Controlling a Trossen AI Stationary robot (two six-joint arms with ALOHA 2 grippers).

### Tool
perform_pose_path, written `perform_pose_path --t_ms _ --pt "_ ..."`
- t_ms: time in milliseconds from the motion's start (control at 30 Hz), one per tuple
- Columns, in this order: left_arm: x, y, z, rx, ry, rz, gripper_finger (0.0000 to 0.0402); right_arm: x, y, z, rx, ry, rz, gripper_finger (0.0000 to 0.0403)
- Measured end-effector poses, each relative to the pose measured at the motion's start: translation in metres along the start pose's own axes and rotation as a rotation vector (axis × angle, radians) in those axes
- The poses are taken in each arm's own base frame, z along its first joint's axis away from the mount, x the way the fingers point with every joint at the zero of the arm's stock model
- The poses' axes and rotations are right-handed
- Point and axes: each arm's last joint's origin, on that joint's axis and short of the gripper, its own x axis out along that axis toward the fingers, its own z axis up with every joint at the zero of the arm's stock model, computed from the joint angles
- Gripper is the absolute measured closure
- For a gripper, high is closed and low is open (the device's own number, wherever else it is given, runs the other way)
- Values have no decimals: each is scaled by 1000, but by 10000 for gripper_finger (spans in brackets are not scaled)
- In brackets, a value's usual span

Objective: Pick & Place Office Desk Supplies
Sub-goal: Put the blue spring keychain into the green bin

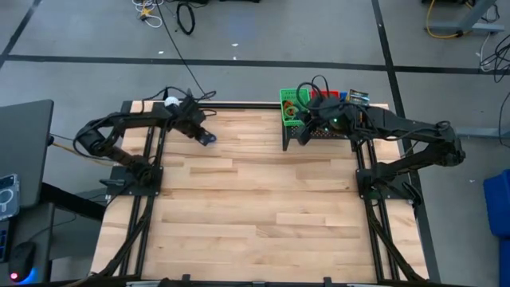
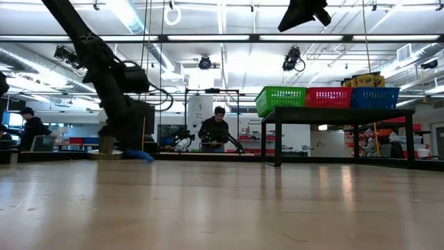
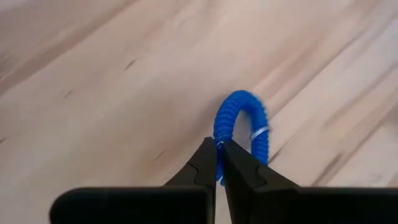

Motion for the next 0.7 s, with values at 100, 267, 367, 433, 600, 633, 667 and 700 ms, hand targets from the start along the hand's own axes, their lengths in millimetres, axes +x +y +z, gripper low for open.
perform_pose_path --t_ms 100,267,367,433,600,633,667,700 --pt "3 -11 -5 -69 -123 -58 389 -1 2 -2 8 11 5 395" --pt "15 -32 -22 -177 -318 -201 390 0 5 -10 51 54 5 394" --pt "19 -47 -33 -236 -405 -270 390 6 9 -22 96 90 4 394" --pt "19 -59 -38 -268 -458 -306 390 13 12 -33 141 120 23 394" --pt "12 -93 -45 -242 -582 -417 390 33 28 -66 238 200 205 394" --pt "10 -99 -47 -220 -598 -437 390 37 31 -74 256 213 249 394" --pt "8 -106 -48 -191 -614 -458 390 41 34 -82 280 226 300 394" --pt "7 -111 -50 -160 -625 -480 390 45 37 -90 303 235 351 394"
